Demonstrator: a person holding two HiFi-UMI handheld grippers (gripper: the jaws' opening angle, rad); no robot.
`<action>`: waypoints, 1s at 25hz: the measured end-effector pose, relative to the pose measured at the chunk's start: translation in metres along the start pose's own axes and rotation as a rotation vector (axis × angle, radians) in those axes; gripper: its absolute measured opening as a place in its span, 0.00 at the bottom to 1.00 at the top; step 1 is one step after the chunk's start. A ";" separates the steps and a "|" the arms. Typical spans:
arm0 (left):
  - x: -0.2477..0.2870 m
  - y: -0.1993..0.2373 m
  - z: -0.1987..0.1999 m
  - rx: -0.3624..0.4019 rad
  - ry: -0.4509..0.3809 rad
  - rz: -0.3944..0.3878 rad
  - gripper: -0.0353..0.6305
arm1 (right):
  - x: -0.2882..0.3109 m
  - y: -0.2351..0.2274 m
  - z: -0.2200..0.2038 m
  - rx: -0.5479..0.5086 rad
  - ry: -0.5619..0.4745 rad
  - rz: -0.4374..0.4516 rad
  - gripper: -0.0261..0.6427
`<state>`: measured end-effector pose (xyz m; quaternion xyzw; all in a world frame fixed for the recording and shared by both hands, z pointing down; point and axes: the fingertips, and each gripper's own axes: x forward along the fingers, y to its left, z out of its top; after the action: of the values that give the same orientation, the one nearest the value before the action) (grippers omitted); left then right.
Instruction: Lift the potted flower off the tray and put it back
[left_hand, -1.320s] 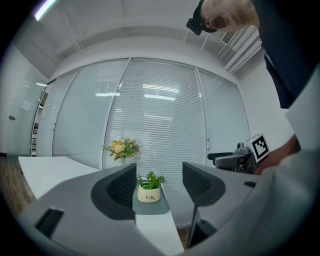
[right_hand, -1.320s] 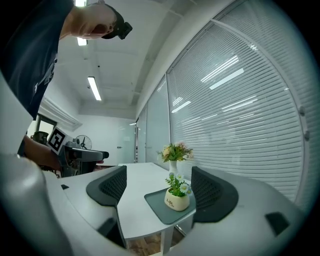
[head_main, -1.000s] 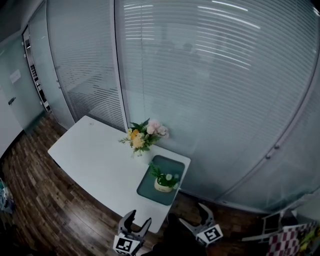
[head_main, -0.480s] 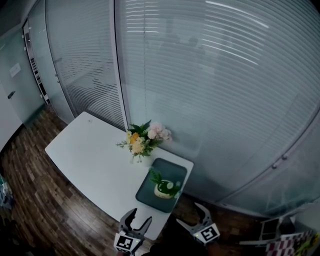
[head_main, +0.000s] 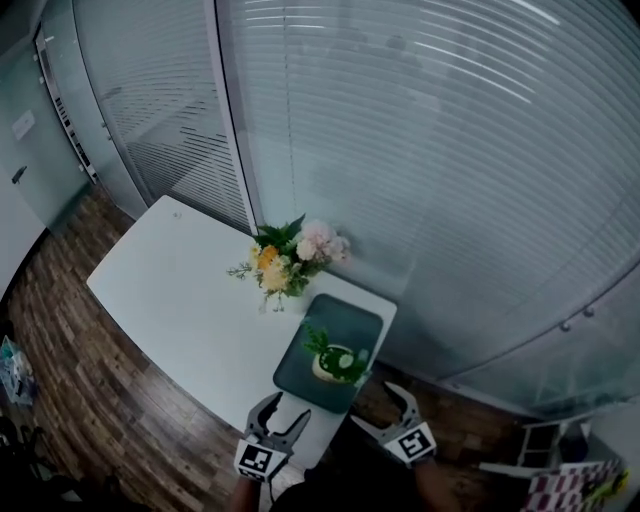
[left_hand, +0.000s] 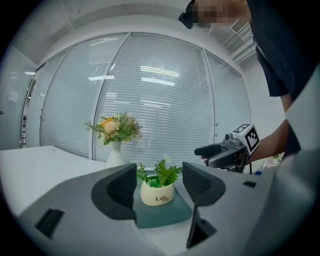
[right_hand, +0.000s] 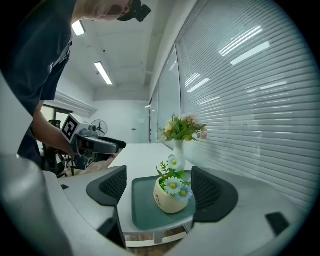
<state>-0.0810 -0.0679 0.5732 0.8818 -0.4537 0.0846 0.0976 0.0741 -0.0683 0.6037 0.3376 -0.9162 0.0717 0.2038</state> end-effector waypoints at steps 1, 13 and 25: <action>0.005 0.003 -0.001 0.004 0.004 -0.005 0.46 | 0.004 -0.004 -0.003 0.009 0.011 0.003 0.59; 0.045 0.029 -0.040 0.017 0.059 -0.030 0.46 | 0.051 -0.030 -0.040 -0.024 0.068 0.069 0.59; 0.077 0.036 -0.074 0.092 0.144 -0.068 0.46 | 0.077 -0.043 -0.075 -0.022 0.138 0.133 0.59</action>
<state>-0.0709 -0.1300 0.6662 0.8919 -0.4108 0.1651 0.0924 0.0735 -0.1259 0.7038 0.2682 -0.9210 0.0981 0.2649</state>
